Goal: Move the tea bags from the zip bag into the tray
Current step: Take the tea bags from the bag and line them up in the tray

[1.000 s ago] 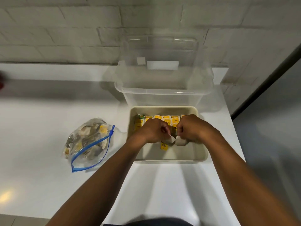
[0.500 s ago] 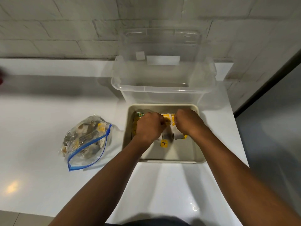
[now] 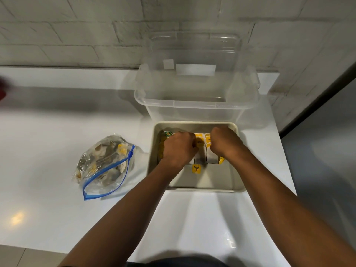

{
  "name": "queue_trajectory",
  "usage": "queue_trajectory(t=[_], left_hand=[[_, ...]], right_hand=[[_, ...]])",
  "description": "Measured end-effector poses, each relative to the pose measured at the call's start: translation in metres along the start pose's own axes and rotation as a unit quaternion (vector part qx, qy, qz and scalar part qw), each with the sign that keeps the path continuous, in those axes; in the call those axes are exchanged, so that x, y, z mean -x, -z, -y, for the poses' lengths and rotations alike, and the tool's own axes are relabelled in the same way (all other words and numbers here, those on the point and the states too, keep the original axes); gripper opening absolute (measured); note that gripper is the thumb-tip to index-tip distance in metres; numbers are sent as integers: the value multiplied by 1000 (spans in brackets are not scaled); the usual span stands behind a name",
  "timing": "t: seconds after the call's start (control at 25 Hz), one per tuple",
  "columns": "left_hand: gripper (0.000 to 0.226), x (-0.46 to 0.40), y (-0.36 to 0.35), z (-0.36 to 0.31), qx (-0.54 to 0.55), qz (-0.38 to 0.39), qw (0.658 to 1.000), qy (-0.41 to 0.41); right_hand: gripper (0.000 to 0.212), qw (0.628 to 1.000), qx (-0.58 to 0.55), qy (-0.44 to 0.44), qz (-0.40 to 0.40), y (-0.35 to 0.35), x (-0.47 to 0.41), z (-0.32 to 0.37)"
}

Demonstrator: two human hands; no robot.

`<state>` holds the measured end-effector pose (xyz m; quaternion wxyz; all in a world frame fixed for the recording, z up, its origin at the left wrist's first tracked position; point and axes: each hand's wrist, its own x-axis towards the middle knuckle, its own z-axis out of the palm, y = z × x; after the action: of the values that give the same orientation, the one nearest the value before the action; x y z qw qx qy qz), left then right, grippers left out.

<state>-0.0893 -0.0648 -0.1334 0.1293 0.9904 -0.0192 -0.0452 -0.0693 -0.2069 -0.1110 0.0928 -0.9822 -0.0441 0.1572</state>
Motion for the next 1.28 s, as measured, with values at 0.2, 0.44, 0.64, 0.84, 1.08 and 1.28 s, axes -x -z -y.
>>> queue_trajectory(t=[0.2,0.44,0.64,0.84,1.08,1.28], left_hand=[[20,0,0,2,2,-5,1000,-11],[23,9,-4,6,30,11,999,-21],[25,19,-4,22,42,41,998,-17],[26,26,1,36,36,25,999,-17],[25,34,3,38,59,21,998,-20],[21,49,21,35,95,-21,995,-18]], right_hand=[[35,1000,-9,-4,0,4,1,-1],[13,999,-34,-22,28,14,26,1],[11,995,-57,-31,73,-3,41,4],[28,996,-56,-44,54,-12,41,1],[31,997,-53,-41,37,-14,45,1],[18,996,-48,-44,-68,-9,53,7]])
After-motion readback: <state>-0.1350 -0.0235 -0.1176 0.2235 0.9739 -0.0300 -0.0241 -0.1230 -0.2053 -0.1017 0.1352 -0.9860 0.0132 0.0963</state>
